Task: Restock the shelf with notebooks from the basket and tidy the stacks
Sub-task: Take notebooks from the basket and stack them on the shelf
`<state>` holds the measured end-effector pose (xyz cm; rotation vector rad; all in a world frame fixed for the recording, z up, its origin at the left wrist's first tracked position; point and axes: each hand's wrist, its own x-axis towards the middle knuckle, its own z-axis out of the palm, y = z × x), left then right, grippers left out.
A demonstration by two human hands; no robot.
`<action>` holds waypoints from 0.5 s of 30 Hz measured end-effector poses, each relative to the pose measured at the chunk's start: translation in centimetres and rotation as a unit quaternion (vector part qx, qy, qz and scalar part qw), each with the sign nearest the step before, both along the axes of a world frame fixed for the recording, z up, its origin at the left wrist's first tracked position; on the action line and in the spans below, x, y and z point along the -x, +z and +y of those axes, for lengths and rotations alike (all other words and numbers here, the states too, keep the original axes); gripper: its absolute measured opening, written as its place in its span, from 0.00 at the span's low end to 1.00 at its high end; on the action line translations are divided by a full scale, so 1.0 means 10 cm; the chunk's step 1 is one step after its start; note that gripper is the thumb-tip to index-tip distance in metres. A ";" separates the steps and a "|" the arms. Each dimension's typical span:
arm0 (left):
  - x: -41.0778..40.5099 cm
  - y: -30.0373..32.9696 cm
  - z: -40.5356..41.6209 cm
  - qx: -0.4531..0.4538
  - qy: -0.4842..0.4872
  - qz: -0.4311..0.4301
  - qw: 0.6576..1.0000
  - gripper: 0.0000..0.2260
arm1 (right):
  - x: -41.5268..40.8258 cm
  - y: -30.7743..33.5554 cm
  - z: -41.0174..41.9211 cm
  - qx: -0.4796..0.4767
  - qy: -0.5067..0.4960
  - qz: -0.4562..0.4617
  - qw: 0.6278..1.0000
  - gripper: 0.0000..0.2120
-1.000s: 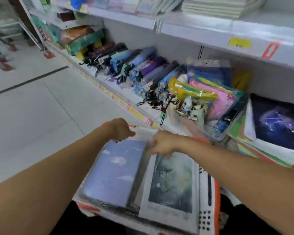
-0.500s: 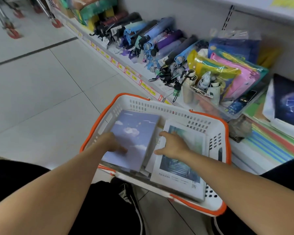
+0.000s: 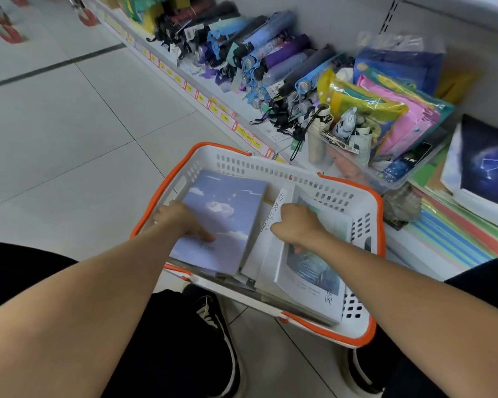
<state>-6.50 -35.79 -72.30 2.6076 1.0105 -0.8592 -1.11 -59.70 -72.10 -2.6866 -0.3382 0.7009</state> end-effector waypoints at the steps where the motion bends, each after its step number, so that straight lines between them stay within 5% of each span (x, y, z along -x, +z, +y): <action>1: 0.00 0.05 -0.01 0.004 0.002 -0.026 1.000 0.53 | -0.04 0.04 -0.01 0.009 0.006 0.007 1.000 0.08; 4: -0.02 0.07 0.04 0.070 0.032 -0.107 0.991 0.31 | -0.13 0.12 -0.05 0.025 -0.008 0.014 1.000 0.05; 7: -0.05 0.10 -0.02 0.265 0.075 -0.160 0.948 0.21 | -0.21 0.26 -0.06 0.025 -0.013 -0.014 1.000 0.08; 10: -0.06 0.17 -0.15 0.400 0.085 -0.183 0.894 0.18 | -0.26 0.46 0.04 -0.034 -0.021 -0.029 0.999 0.06; 15: -0.05 0.26 -0.26 0.477 0.083 -0.174 0.857 0.23 | -0.13 0.57 0.31 -0.206 -0.032 -0.046 0.977 0.02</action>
